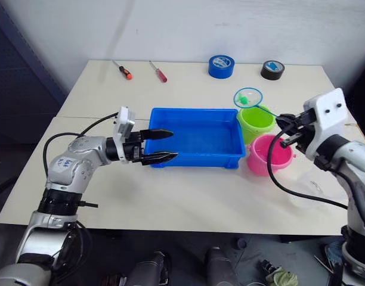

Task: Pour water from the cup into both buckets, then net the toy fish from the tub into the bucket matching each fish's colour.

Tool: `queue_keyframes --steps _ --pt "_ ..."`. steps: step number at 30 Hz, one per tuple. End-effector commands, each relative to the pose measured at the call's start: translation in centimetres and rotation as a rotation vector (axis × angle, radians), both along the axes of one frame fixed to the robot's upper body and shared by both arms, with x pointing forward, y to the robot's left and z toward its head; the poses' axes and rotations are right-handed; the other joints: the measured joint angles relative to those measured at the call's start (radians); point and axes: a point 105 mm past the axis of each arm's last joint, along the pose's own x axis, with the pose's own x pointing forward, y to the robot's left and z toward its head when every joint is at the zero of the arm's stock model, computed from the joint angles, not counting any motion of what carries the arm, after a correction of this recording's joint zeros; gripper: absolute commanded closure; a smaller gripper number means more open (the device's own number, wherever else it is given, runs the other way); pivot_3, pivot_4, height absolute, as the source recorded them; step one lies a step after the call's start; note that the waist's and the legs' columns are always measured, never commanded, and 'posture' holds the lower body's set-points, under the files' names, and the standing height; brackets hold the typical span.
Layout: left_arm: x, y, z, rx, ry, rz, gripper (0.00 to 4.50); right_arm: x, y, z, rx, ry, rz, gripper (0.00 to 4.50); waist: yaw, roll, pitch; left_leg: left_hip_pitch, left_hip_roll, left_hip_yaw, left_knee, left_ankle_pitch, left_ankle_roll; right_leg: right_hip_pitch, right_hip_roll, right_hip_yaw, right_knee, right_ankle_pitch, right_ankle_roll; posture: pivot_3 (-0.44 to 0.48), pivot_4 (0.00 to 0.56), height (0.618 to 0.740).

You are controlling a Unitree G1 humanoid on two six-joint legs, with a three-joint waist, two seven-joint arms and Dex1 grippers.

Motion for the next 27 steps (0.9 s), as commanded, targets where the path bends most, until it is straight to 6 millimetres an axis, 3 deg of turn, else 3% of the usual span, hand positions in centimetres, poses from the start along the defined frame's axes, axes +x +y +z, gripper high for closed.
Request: queue_keyframes --steps 1,4,10,12,21,24,27 --pt "-0.3 -0.5 0.9 -0.01 -0.044 -0.029 0.03 0.4 -1.6 0.6 -0.345 -0.072 -0.044 4.5 0.0 0.0 0.0 0.0 0.0 0.001 0.0 0.0 0.0 0.0 0.0 0.0 0.0 0.0 0.0 0.0 0.15 0.74" --pt "-0.3 -0.6 0.9 -0.011 -0.045 -0.024 0.03 1.2 -2.0 -0.1 -0.57 -0.078 -0.034 4.5 -0.003 0.0 0.0 0.0 0.0 0.002 0.001 0.0 0.001 0.0 0.0 0.0 -0.001 0.0 0.0 0.0 0.15 0.74" --pt "-0.1 -0.2 0.8 -0.015 -0.052 0.006 0.03 3.2 -2.1 -0.9 -1.249 -0.174 0.1 4.5 -0.004 0.0 0.0 0.001 0.001 0.004 0.001 0.001 0.0 -0.001 0.002 0.002 0.0 0.0 0.0 0.0 0.15 0.74" --pt "-0.2 -0.1 0.8 -0.017 -0.052 0.015 0.03 3.4 -2.4 -1.2 -1.378 -0.174 0.14 4.5 -0.004 0.0 0.0 0.001 0.001 0.005 0.001 0.003 -0.005 -0.001 0.001 0.002 0.0 0.0 0.0 0.0 0.15 0.74" --pt "-0.2 0.8 0.4 -0.015 -0.05 0.054 0.03 3.3 -2.3 0.8 -1.453 -0.298 0.168 4.5 -0.002 0.0 0.0 0.001 0.001 0.004 0.002 0.004 -0.006 0.0 0.001 0.002 0.0 0.0 0.0 0.0 0.15 0.74" --pt "-0.1 0.7 0.3 -0.014 -0.049 0.052 0.03 2.8 -1.1 -0.9 -1.495 -0.279 0.275 4.5 -0.002 0.0 0.0 0.001 0.001 0.004 0.002 0.004 -0.006 -0.001 0.001 0.002 0.0 0.0 0.0 0.0 0.15 0.74" --pt "0.1 0.3 0.5 -0.013 -0.061 0.04 0.03 3.2 -1.8 -0.1 -1.471 -0.281 0.221 4.5 -0.003 0.0 0.0 0.001 0.001 0.004 0.002 0.004 -0.006 -0.001 0.002 0.002 0.0 0.0 0.0 0.0 0.15 0.74"
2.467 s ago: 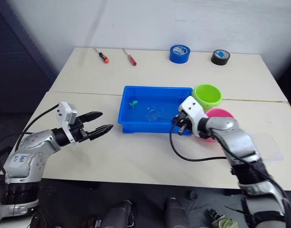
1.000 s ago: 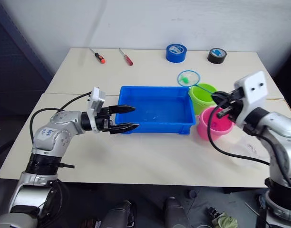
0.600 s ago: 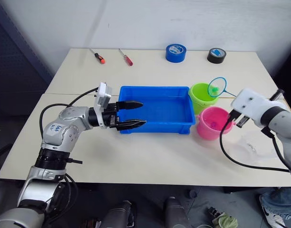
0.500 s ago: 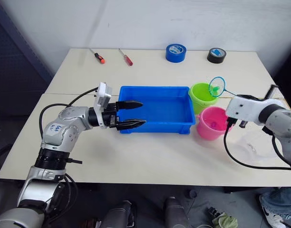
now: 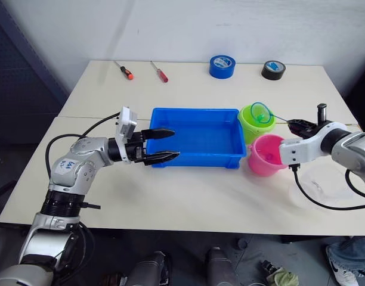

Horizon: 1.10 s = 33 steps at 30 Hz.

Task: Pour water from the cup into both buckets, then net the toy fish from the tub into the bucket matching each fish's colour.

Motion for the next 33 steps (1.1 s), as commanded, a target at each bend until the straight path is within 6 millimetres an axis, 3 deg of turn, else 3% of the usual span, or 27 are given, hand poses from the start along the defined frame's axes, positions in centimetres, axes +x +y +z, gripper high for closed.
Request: queue_keyframes --steps 1,5,7,10,14,18,22,27,30,32,33 --pt "0.1 -0.2 1.3 -0.012 -0.065 -0.007 0.03 0.2 -0.7 3.1 0.023 -0.098 -0.031 4.5 0.0 0.0 0.0 0.0 0.0 0.0 0.0 0.0 0.0 0.0 0.0 0.0 0.0 0.0 0.0 0.0 0.15 0.74" --pt "0.3 -0.1 1.4 -0.012 -0.069 -0.004 0.03 0.2 -1.2 4.5 0.04 -0.134 -0.046 4.5 0.0 0.0 0.0 0.0 0.0 0.0 0.0 0.0 0.0 0.0 0.0 0.0 0.0 0.0 0.0 0.0 0.15 0.74" --pt "0.2 0.0 1.2 -0.005 -0.065 -0.008 0.03 -0.1 -1.1 4.2 0.032 -0.125 -0.038 4.5 0.0 0.0 0.0 0.0 0.0 0.0 0.0 0.0 0.0 0.0 0.0 0.0 0.001 0.0 0.0 0.0 0.15 0.74" --pt "0.3 -0.1 1.1 -0.003 -0.064 -0.012 0.03 -0.4 -1.0 1.9 -0.047 -0.029 -0.021 4.5 0.001 0.0 0.0 0.0 0.0 0.0 0.0 0.0 0.0 0.0 0.0 0.0 0.001 0.0 0.0 0.0 0.15 0.74" --pt "0.5 -0.3 1.3 -0.006 -0.068 -0.014 0.03 0.0 -2.1 2.0 -0.051 -0.016 -0.061 4.5 0.0 0.0 0.0 0.0 -0.001 0.001 0.001 0.0 0.0 0.0 0.0 0.0 0.001 0.0 0.0 0.0 0.15 0.74" --pt "0.7 -0.4 1.5 -0.01 -0.074 -0.011 0.03 0.5 -2.0 5.0 -0.015 -0.14 -0.05 4.5 -0.001 0.0 0.0 0.0 0.0 0.001 0.001 0.0 0.0 0.0 0.0 0.0 0.001 0.0 0.0 0.0 0.15 0.74" --pt "0.8 -0.3 1.5 -0.013 -0.078 -0.004 0.03 0.2 -1.2 2.0 -0.057 -0.035 0.011 4.5 -0.001 0.0 0.0 0.0 0.001 0.0 0.001 0.0 0.0 0.0 0.001 0.0 0.001 0.0 0.0 0.0 0.15 0.74" --pt "1.0 -0.3 1.6 -0.02 -0.082 0.006 0.03 0.1 -1.7 1.7 -0.044 -0.024 -0.004 4.5 0.0 0.0 0.0 0.0 -0.001 0.001 0.001 0.001 0.0 0.0 0.0 0.0 0.002 0.0 0.0 0.0 0.15 0.74" --pt "0.9 -0.4 1.4 -0.015 -0.08 0.001 0.03 0.3 -1.8 3.1 0.059 -0.077 -0.02 4.5 0.0 0.0 0.0 0.0 0.0 0.0 0.002 0.001 0.0 0.0 0.0 0.0 0.002 0.0 0.0 0.0 0.15 0.74" --pt "0.8 -0.3 1.3 -0.009 -0.076 -0.003 0.03 0.6 -2.2 4.8 0.246 -0.119 -0.057 4.5 0.0 0.0 0.0 0.0 0.0 0.0 0.001 0.001 0.0 0.0 0.0 0.0 0.002 0.0 0.0 0.0 0.15 0.74" --pt "0.6 -0.1 1.2 -0.003 -0.069 -0.013 0.03 0.7 -2.2 5.5 0.434 -0.11 -0.072 4.5 -0.001 0.0 0.0 0.0 0.0 0.001 0.001 0.001 0.0 0.0 0.0 0.0 0.002 0.0 0.0 0.0 0.15 0.74"
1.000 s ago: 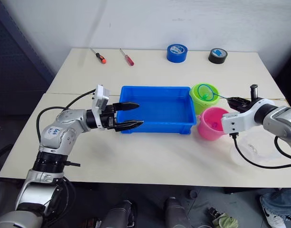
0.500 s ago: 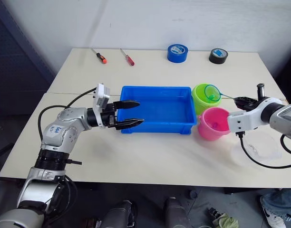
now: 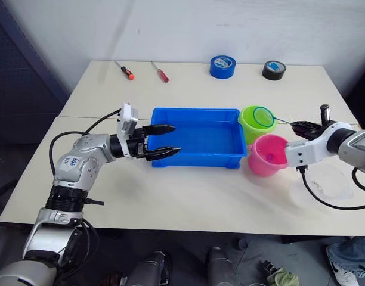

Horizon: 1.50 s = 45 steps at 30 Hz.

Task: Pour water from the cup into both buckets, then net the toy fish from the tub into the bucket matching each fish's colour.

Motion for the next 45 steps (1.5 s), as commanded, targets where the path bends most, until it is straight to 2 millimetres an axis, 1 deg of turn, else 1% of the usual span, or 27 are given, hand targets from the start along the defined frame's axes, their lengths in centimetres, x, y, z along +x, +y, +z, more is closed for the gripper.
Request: queue_keyframes --steps 1,3,5,7,9,10,12,13,14,16,17,18,20,21,22,24,27,29,31,32,34,36,37,41,42,44,45 --pt "-0.7 0.2 0.9 0.023 -0.044 -0.036 0.03 0.0 -0.4 4.3 0.509 -0.053 -0.041 4.5 -0.002 0.0 0.0 0.0 0.0 0.0 0.0 0.0 0.0 0.0 0.0 0.0 0.0 0.0 0.0 0.0 0.15 0.74" --pt "-2.0 0.6 0.6 0.076 -0.051 -0.098 0.03 -0.7 0.9 3.8 0.78 0.1 0.009 4.5 -0.003 -0.001 0.0 0.0 0.003 -0.001 0.001 0.0 -0.001 0.002 0.003 0.0 0.001 0.0 0.0 0.0 0.15 0.74" --pt "-3.7 1.2 0.2 0.141 -0.05 -0.173 0.03 -1.8 2.4 4.1 0.947 0.221 0.08 4.5 -0.002 0.0 0.0 0.001 0.004 -0.001 0.0 0.0 -0.001 0.002 0.004 0.0 0.003 0.0 0.0 0.0 0.15 0.74" --pt "-5.7 2.6 -0.2 0.221 -0.018 -0.25 0.03 -3.4 4.1 4.7 1.153 0.368 0.166 4.5 -0.003 0.0 0.0 0.0 0.005 -0.002 -0.001 -0.001 -0.002 0.002 0.004 -0.001 0.003 0.0 0.0 0.0 0.15 0.74" --pt "-7.2 4.0 -0.7 0.296 0.01 -0.294 0.03 -4.8 5.7 4.4 1.26 0.517 0.229 4.5 -0.001 0.001 0.0 0.0 0.006 -0.003 -0.001 -0.001 -0.002 0.002 0.004 0.0 0.002 0.0 0.0 0.0 0.15 0.74" --pt "-7.9 4.9 -0.9 0.342 0.026 -0.311 0.03 -5.8 6.9 3.6 1.281 0.616 0.266 4.5 -0.001 0.001 0.0 0.001 0.004 -0.004 0.0 -0.001 -0.001 0.002 0.002 0.0 0.001 0.0 0.0 0.0 0.15 0.74" --pt "-8.9 6.2 -1.3 0.408 0.057 -0.324 0.03 -7.8 9.3 1.1 1.254 0.81 0.301 4.5 0.002 0.001 0.0 0.001 0.004 -0.006 -0.001 -0.002 0.0 0.004 0.001 0.001 0.0 0.0 0.0 0.0 0.15 0.74" --pt "-9.2 6.5 -1.3 0.425 0.067 -0.327 0.03 -8.5 10.0 0.3 1.242 0.867 0.308 4.5 0.004 0.001 0.0 0.002 0.004 -0.01 -0.001 -0.005 0.005 0.007 0.0 0.0 -0.003 0.0 -0.001 0.0 0.15 0.74" --pt "-9.4 6.8 -1.5 0.436 0.073 -0.321 0.03 -9.1 10.8 -0.9 1.219 0.924 0.306 4.5 0.007 0.001 0.0 0.002 0.004 -0.012 -0.001 -0.005 0.006 0.009 -0.001 -0.001 -0.005 -0.001 -0.001 0.0 0.15 0.74" --pt "-9.5 7.1 -1.6 0.449 0.075 -0.306 0.03 -9.9 11.9 -2.5 1.2 0.997 0.307 4.5 0.013 0.001 0.0 0.003 0.002 -0.013 -0.001 -0.006 0.007 0.012 -0.003 -0.002 -0.007 -0.001 -0.002 0.0 0.15 0.74" --pt "-9.4 7.2 -1.8 0.454 0.071 -0.296 0.03 -10.2 12.5 -4.0 1.173 1.023 0.297 4.5 0.013 0.001 0.0 0.003 0.001 -0.013 -0.001 -0.006 0.007 0.013 -0.004 -0.002 -0.008 -0.001 -0.002 0.0 0.15 0.74" --pt "-9.4 7.2 -1.9 0.456 0.067 -0.29 0.03 -10.4 12.9 -4.9 1.155 1.035 0.292 4.5 0.014 0.001 0.0 0.003 0.0 -0.013 -0.001 -0.006 0.008 0.013 -0.004 -0.002 -0.008 -0.001 -0.002 0.0 0.15 0.74" --pt "-9.3 7.0 -2.1 0.445 0.065 -0.269 0.03 -11.1 14.0 -8.7 1.041 1.08 0.267 4.5 0.015 0.001 0.0 0.003 0.0 -0.013 -0.001 -0.006 0.008 0.014 -0.004 -0.002 -0.012 -0.001 -0.002 0.0 0.15 0.74" --pt "-9.3 7.0 -2.1 0.441 0.065 -0.264 0.03 -11.4 14.2 -9.6 1.006 1.092 0.265 4.5 0.017 0.001 0.0 0.003 0.0 -0.013 -0.001 -0.006 0.008 0.014 -0.004 -0.003 -0.012 -0.001 -0.002 0.0 0.15 0.74" --pt "-9.2 6.9 -2.2 0.438 0.058 -0.253 0.03 -11.3 14.3 -10.9 0.985 1.086 0.256 4.5 0.019 0.001 0.0 0.003 0.0 -0.013 -0.001 -0.006 0.008 0.014 -0.004 -0.003 -0.012 -0.001 -0.002 0.0 0.15 0.74" --pt "-8.9 6.8 -2.5 0.435 0.048 -0.233 0.03 -10.8 14.4 -12.7 0.949 1.061 0.236 4.5 0.02 0.001 0.0 0.003 0.0 -0.013 -0.001 -0.006 0.008 0.014 -0.003 -0.003 -0.011 -0.001 -0.002 0.0 0.15 0.74" --pt "-8.5 6.8 -2.7 0.422 0.044 -0.207 0.03 -10.4 14.2 -14.6 0.897 1.051 0.214 4.5 0.02 0.001 0.0 0.003 0.0 -0.011 0.0 -0.006 0.008 0.013 -0.003 -0.002 -0.011 -0.001 -0.002 0.0 0.15 0.74" --pt "-8.1 6.8 -2.7 0.415 0.037 -0.186 0.0 -10.0 14.0 -15.2 0.896 1.034 0.19 3.62 0.022 0.001 0.0 0.003 0.0 -0.011 0.0 -0.006 0.008 0.013 -0.003 -0.003 -0.011 -0.001 -0.002 0.0 0.15 0.74" --pt "-7.5 6.8 -2.6 0.398 0.026 -0.163 0.0 -9.4 13.6 -15.3 0.912 1.004 0.162 2.88 0.022 0.001 0.0 0.003 0.0 -0.011 0.0 -0.006 0.008 0.013 -0.002 -0.003 -0.01 -0.001 -0.002 0.0 0.15 0.74" --pt "-7.1 6.7 -2.4 0.368 0.029 -0.144 0.0 -9.0 13.2 -15.1 0.92 0.983 0.146 2.36 0.022 0.001 0.0 0.003 0.0 -0.011 0.0 -0.006 0.008 0.013 -0.002 -0.003 -0.01 -0.001 -0.002 0.0 0.15 0.74" --pt "-6.5 6.5 -2.1 0.321 0.035 -0.117 0.0 -8.8 12.3 -13.8 0.921 0.929 0.131 1.34 0.023 0.001 0.0 0.003 0.0 -0.012 0.0 -0.006 0.008 0.013 -0.002 -0.003 -0.009 -0.001 -0.002 0.0 0.15 0.74" --pt "-6.3 6.5 -2.0 0.293 0.046 -0.098 0.0 -9.1 11.5 -12.3 0.947 0.893 0.12 0.24 0.024 0.001 0.0 0.003 0.0 -0.012 0.0 -0.006 0.008 0.013 -0.003 -0.003 -0.008 -0.001 -0.002 0.0 0.15 0.74" --pt "-6.0 6.6 -1.7 0.265 0.057 -0.083 0.0 -9.5 10.8 -11.1 0.987 0.864 0.105 0.07 0.024 0.001 0.0 0.003 0.0 -0.012 0.0 -0.006 0.008 0.013 -0.003 -0.003 -0.007 -0.001 -0.002 0.0 0.15 0.74" --pt "-5.1 6.9 -0.6 0.174 0.086 -0.032 0.0 -11.4 7.5 -6.4 1.174 0.726 0.03 0.07 0.029 0.001 0.0 0.003 0.001 -0.015 0.0 -0.006 0.007 0.013 -0.002 -0.005 -0.006 -0.001 -0.002 0.0 0.15 0.74" --pt "-4.9 6.9 -0.5 0.164 0.087 -0.023 0.0 -11.8 6.9 -5.7 1.206 0.7 0.014 0.07 0.029 0.001 0.0 0.003 0.0 -0.015 0.0 -0.006 0.007 0.013 -0.002 -0.005 -0.006 -0.001 -0.002 0.0 0.15 0.74" --pt "-4.0 7.2 0.0 0.137 0.081 0.013 0.0 -13.2 3.6 -3.8 1.285 0.584 -0.097 0.07 0.029 0.001 0.0 0.005 0.0 -0.016 0.0 -0.006 0.007 0.016 -0.002 -0.005 -0.006 -0.001 -0.001 0.0 0.15 0.74" --pt "-3.7 7.3 0.2 0.128 0.078 0.026 0.0 -13.8 2.4 -3.4 1.303 0.549 -0.146 0.07 0.029 0.001 0.0 0.005 0.0 -0.015 0.0 -0.006 0.007 0.017 -0.002 -0.005 -0.007 -0.001 -0.001 0.0 0.15 0.74"
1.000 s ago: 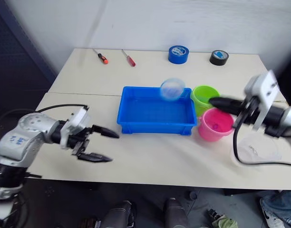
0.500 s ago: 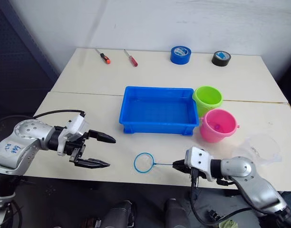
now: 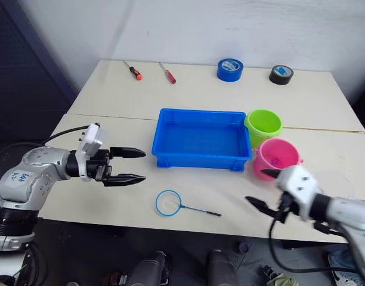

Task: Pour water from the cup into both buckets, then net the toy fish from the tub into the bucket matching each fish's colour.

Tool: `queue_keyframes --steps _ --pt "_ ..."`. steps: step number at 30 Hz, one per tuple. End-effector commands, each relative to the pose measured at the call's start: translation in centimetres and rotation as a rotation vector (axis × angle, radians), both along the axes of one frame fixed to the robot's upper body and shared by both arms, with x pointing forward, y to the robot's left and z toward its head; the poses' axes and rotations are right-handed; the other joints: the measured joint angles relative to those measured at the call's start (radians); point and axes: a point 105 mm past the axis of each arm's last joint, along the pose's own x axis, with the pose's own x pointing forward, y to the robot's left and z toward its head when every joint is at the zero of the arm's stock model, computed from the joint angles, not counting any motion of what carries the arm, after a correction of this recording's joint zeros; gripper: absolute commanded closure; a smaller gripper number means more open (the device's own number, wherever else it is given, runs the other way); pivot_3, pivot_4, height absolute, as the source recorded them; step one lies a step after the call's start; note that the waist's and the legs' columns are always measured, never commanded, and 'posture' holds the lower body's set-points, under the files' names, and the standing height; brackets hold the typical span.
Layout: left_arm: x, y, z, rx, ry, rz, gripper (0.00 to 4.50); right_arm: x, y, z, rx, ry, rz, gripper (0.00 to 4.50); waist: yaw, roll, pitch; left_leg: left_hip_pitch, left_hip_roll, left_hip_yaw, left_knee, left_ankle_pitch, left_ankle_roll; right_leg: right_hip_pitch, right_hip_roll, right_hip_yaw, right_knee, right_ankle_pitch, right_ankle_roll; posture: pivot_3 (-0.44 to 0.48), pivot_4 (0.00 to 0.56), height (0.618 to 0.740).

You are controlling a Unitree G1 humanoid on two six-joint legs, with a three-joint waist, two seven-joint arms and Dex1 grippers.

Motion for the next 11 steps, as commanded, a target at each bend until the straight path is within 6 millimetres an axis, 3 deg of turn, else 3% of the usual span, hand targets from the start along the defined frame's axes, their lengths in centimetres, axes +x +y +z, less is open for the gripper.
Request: queue_keyframes --steps 1,6,11 --pt "1.2 0.5 1.7 -0.053 -0.041 0.051 0.0 -2.3 -4.3 3.1 0.017 -0.05 -0.209 0.07 0.001 0.0 0.0 0.001 0.0 0.0 0.0 0.0 0.0 0.001 0.0 0.0 0.0 0.0 0.0 0.0 0.15 0.74" --pt "2.6 1.0 2.0 -0.048 -0.06 0.077 0.0 -5.2 -9.5 3.2 0.01 -0.005 -0.452 0.07 -0.003 0.0 0.0 0.002 0.0 0.002 -0.002 0.0 0.0 0.002 0.0 0.001 -0.004 0.0 0.0 0.0 0.15 0.74" --pt "2.9 1.0 2.4 -0.063 -0.073 0.048 0.0 -6.3 -10.9 2.8 0.009 -0.002 -0.512 0.07 -0.006 0.0 0.0 0.006 0.0 0.005 -0.006 0.0 0.0 0.003 0.001 0.003 -0.005 0.0 0.0 0.0 0.15 0.74"
